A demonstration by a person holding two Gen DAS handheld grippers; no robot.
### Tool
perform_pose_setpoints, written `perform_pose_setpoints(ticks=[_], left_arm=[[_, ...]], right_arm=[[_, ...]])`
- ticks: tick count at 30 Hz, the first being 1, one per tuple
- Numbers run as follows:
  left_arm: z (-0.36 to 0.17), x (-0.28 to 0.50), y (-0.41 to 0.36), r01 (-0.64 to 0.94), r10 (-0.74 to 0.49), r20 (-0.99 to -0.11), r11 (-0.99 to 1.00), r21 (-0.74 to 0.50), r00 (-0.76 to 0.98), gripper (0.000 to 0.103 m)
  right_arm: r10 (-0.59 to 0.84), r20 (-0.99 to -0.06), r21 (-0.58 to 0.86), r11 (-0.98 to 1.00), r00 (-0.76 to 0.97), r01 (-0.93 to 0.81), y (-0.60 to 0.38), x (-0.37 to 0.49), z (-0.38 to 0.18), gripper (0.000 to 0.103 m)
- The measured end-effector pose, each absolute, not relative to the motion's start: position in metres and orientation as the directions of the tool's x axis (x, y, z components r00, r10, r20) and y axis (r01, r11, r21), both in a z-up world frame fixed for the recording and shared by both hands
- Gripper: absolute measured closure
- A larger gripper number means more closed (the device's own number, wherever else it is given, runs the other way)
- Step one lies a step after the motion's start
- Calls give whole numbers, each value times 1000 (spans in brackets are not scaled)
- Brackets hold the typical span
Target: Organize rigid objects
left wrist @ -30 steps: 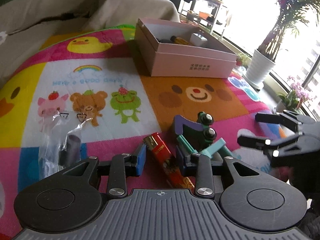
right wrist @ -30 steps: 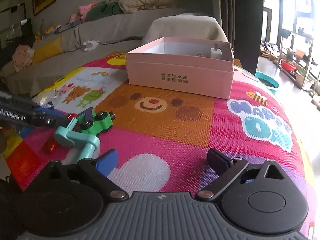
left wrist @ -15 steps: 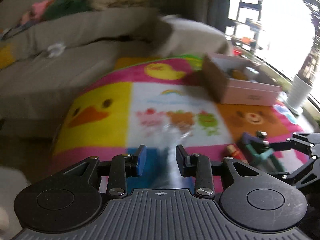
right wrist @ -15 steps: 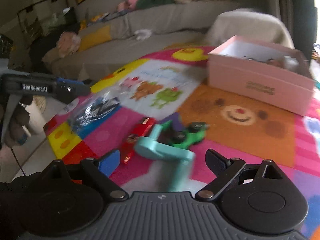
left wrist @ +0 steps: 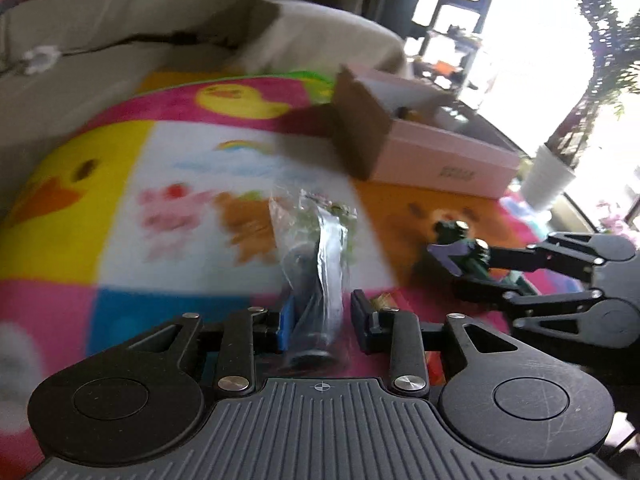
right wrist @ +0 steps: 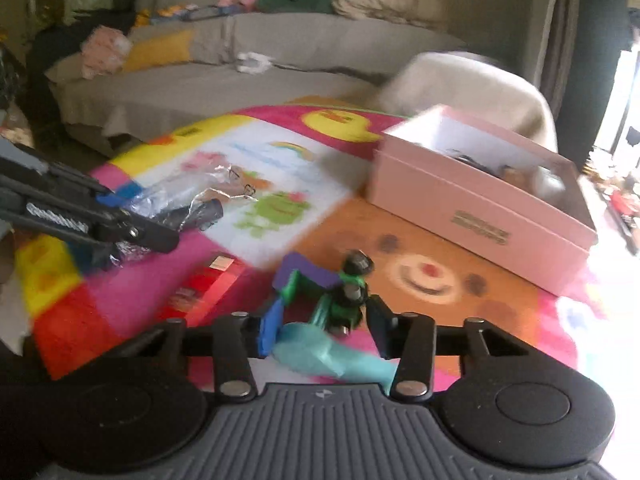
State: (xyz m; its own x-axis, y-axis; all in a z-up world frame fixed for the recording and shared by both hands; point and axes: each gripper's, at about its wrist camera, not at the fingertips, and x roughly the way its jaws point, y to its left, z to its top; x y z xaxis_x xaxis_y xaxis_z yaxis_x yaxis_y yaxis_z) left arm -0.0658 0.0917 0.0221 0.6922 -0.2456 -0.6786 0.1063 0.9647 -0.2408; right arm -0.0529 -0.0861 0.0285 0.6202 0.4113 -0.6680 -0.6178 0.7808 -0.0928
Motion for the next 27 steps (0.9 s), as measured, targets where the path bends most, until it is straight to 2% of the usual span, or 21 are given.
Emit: perform_pose_setpoints(ticks=[4,8,12,19,23,27], left_arm=[[17,-31,71,146,-289,-653,953,-264,700,71],[26,-21,64,141,-276,-623,956,-258,732,71],[49,-46,65,175,-253,-595,967,-187,763,71],[44,-91,51,326,-321,-710,936,-136,626,71],[27,-86,40,299,-292,-736,946,-128,611,70],[22,-73,25,310,-310,-715,941,-136,627,63]], right_arm=[[358,-656,-126,816,665,-564,-102,-38,27,63],[304,-657,-113,865,690,-488,-116,-17,27,62],[292,-657,-70,894,695,-442,-136,-12,28,51],[294,-629,-22,919,720,-394,-165,-35,35,44],[281,-620,-15,929,733,-369,-174,-50,40,41],[278,-625,-21,928,730,-371,-177,-64,39,40]])
